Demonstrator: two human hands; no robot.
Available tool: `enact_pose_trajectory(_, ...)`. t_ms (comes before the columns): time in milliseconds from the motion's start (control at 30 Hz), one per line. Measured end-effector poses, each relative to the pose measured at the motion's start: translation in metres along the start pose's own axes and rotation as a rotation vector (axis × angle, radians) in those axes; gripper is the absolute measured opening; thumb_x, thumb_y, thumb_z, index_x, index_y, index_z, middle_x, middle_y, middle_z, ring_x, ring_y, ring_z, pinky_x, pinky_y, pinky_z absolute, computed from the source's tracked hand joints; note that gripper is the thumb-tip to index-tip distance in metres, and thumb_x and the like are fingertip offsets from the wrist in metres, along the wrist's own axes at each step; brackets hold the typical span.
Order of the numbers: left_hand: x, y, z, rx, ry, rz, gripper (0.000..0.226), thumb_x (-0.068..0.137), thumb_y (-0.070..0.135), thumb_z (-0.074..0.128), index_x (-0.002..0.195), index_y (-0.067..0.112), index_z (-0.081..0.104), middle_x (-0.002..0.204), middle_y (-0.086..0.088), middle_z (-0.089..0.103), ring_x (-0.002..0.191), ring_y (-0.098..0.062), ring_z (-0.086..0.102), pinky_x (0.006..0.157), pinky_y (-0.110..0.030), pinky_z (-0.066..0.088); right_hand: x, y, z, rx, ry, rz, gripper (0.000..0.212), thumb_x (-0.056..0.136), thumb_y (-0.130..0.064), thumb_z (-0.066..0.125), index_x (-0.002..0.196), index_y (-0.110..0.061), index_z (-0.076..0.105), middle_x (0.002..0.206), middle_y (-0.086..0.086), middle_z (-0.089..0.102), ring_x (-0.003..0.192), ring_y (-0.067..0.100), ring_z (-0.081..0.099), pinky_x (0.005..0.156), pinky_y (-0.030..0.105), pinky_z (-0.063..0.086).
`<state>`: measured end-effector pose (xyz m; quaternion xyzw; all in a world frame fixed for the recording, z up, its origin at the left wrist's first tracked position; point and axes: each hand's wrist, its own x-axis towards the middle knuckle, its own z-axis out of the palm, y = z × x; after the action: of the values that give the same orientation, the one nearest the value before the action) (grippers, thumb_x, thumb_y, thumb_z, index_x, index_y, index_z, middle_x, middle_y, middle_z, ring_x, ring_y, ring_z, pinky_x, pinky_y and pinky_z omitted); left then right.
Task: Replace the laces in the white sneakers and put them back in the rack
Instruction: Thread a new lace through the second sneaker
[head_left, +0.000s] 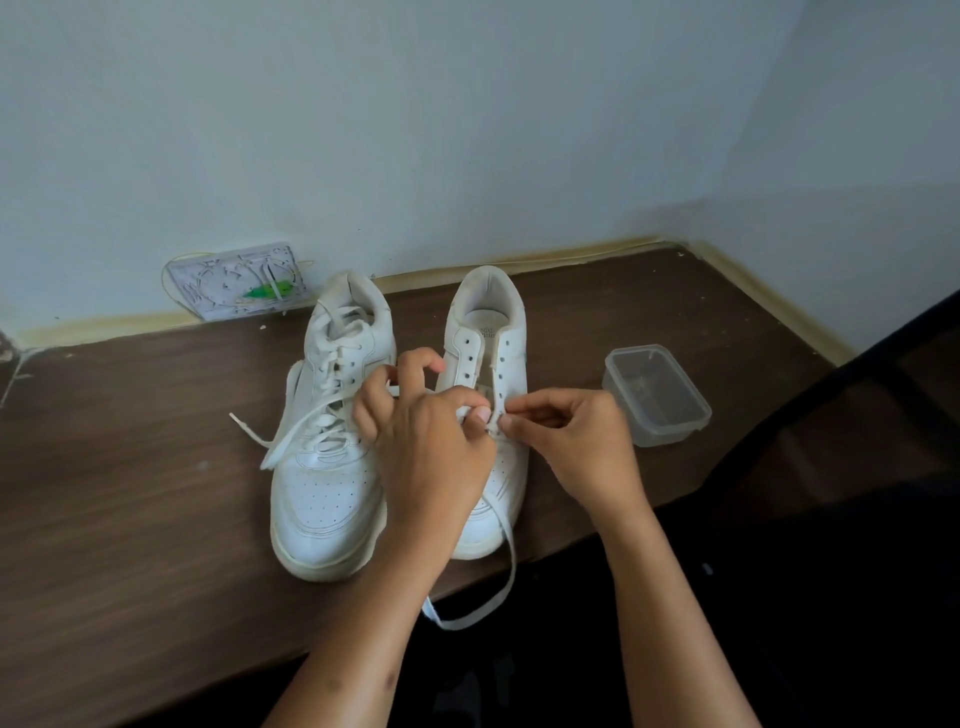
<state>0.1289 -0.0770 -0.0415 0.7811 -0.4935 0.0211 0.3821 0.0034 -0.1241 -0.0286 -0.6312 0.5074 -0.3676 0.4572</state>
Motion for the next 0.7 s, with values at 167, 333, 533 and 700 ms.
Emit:
enact_pose_trajectory(167,0.002,-0.004,0.003,-0.103,-0.049,-0.063,0.011,0.077,0.027,0.078,0.073,0.036,0.074,0.122,0.016,0.052,0.123,-0.022,0.032,0.106,-0.038,0.018,-0.003,-0.002,0.006,-0.096,0.048,-0.043,0.014,0.076,-0.012,0.083,0.088,-0.019,0.078,0.076,-0.010,0.073,0.074,-0.001,0.068,0.067,0.011,0.051)
enact_pose_trajectory(333,0.005,-0.007,0.002,-0.155,-0.066,0.015,0.008,0.080,0.032,0.076,0.082,0.040,0.075,0.120,0.017,0.053,0.114,-0.011,0.041,0.107,-0.037,0.020,-0.003,-0.003,0.008,-0.157,0.086,-0.086,0.007,0.079,-0.014,0.081,0.082,-0.019,0.078,0.075,-0.010,0.071,0.072,0.000,0.066,0.067,0.013,0.051)
enact_pose_trajectory(533,0.022,-0.029,-0.022,-0.093,-0.020,0.238,0.020,0.093,0.017,0.062,0.105,0.030,0.073,0.097,0.013,0.068,0.094,-0.011,0.062,0.115,-0.048,0.022,0.000,-0.006,-0.023,-0.148,0.213,0.017,0.012,0.085,-0.006,0.070,0.077,-0.015,0.072,0.070,-0.002,0.066,0.054,0.004,0.059,0.050,0.022,0.051)
enact_pose_trajectory(700,0.027,-0.049,-0.029,-0.004,-0.070,0.277,0.010,0.088,0.026,0.070,0.091,0.034,0.076,0.090,0.018,0.071,0.108,-0.014,0.062,0.116,-0.038,0.004,0.001,0.003,-0.046,-0.312,0.461,0.118,0.020,0.088,-0.008,0.069,0.073,-0.021,0.065,0.077,-0.003,0.067,0.068,0.015,0.067,0.064,0.031,0.058)
